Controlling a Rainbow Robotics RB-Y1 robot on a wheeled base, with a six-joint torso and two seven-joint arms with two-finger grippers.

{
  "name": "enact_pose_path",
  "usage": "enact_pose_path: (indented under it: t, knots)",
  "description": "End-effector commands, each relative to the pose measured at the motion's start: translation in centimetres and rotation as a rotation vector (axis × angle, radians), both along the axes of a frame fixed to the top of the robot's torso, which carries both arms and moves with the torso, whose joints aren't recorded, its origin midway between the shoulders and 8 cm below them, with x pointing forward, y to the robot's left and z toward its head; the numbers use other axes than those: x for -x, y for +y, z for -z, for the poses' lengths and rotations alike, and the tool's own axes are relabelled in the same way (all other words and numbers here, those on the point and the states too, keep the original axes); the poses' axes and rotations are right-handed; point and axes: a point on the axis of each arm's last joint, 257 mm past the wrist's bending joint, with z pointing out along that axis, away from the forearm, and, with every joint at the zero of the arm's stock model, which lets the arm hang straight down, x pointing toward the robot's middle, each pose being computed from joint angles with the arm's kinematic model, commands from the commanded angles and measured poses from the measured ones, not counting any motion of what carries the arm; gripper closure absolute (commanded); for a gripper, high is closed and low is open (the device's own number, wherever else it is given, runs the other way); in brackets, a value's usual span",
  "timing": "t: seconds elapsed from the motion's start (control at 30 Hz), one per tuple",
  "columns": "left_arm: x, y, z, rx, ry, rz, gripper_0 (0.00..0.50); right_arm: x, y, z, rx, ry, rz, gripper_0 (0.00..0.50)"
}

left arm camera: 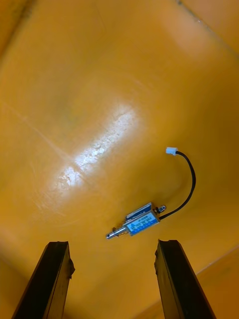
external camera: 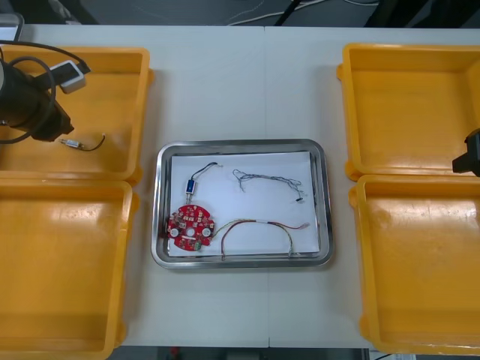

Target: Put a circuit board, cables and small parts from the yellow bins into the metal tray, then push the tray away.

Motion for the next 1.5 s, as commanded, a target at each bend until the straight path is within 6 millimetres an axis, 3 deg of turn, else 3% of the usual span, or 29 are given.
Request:
enact_pose_path:
  t: [0.03, 0.33, 0.67, 1.13, 1.5]
  knots:
    - [-0.7, 2.0, -5.8, -0.222, -0.073, 0.186, 0.0, 1.3, -3.0, -0.5, 0.067, -0.005, 0.004, 0.0]
    - [0.2, 4.6, -6.0, -0.38, -0.038, 0.306, 0.0, 2.5, -4.2, 1.2, 0.076, 0.038, 0.038, 0.0]
    - [0.1, 6.2, -3.3, -0.334, -0.064, 0.29, 0.0, 2.6, -4.6, 2.2, 0.066, 0.063, 0.042, 0.0]
    - [-1.7, 5.0, 1.1, -0.186, -0.068, 0.248, 0.0, 2.2, -5.2, 3.7, 0.087, 0.096, -0.044, 0.0]
    - [-1.8, 2.0, 3.7, -0.195, -0.04, 0.313, 0.0, 1.1, -4.4, 4.0, 0.068, 0.058, -0.035, 0.0]
